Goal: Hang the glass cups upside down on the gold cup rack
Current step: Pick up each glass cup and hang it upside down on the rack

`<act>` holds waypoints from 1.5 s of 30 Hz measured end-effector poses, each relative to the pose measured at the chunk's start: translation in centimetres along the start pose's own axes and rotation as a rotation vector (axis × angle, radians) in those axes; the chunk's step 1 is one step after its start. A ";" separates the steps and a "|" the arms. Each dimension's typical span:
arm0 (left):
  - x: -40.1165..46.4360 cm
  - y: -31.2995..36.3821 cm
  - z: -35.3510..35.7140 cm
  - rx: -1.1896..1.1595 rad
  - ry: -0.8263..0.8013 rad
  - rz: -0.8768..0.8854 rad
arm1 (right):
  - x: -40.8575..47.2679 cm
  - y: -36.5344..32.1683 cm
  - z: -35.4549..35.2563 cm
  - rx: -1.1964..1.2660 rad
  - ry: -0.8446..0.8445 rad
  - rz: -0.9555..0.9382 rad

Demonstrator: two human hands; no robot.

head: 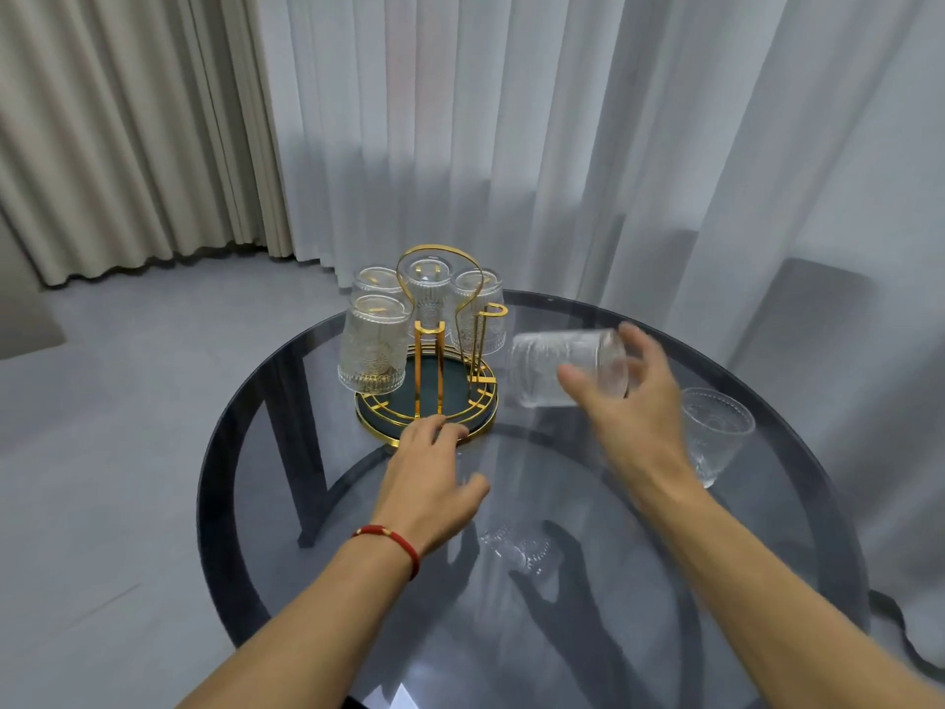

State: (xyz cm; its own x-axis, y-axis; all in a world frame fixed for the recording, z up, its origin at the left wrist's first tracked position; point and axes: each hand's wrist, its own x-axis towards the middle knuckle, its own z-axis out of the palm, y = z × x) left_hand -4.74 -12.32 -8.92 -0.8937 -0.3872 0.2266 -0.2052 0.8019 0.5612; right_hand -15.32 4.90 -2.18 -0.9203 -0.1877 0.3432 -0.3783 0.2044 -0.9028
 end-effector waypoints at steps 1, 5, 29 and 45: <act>0.2 -0.1 0.2 0.076 -0.017 -0.004 | 1.2 -1.1 0.3 -0.023 -0.002 -0.039; 0.2 -0.6 0.9 0.206 -0.107 -0.078 | 5.4 -5.1 2.3 -0.139 -0.064 -0.193; 0.0 0.1 1.3 0.241 -0.159 -0.122 | 6.2 -2.5 8.9 -0.594 -0.348 -0.324; -1.0 3.8 1.4 -0.172 0.095 0.047 | -0.6 9.2 -6.5 -0.641 0.190 -0.062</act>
State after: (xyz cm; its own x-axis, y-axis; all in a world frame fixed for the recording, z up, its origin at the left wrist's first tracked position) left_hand -5.15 -8.24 -8.15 -0.8574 -0.3988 0.3254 -0.0854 0.7337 0.6741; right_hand -18.95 13.15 -9.03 -0.8745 -0.0571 0.4816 -0.3609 0.7400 -0.5676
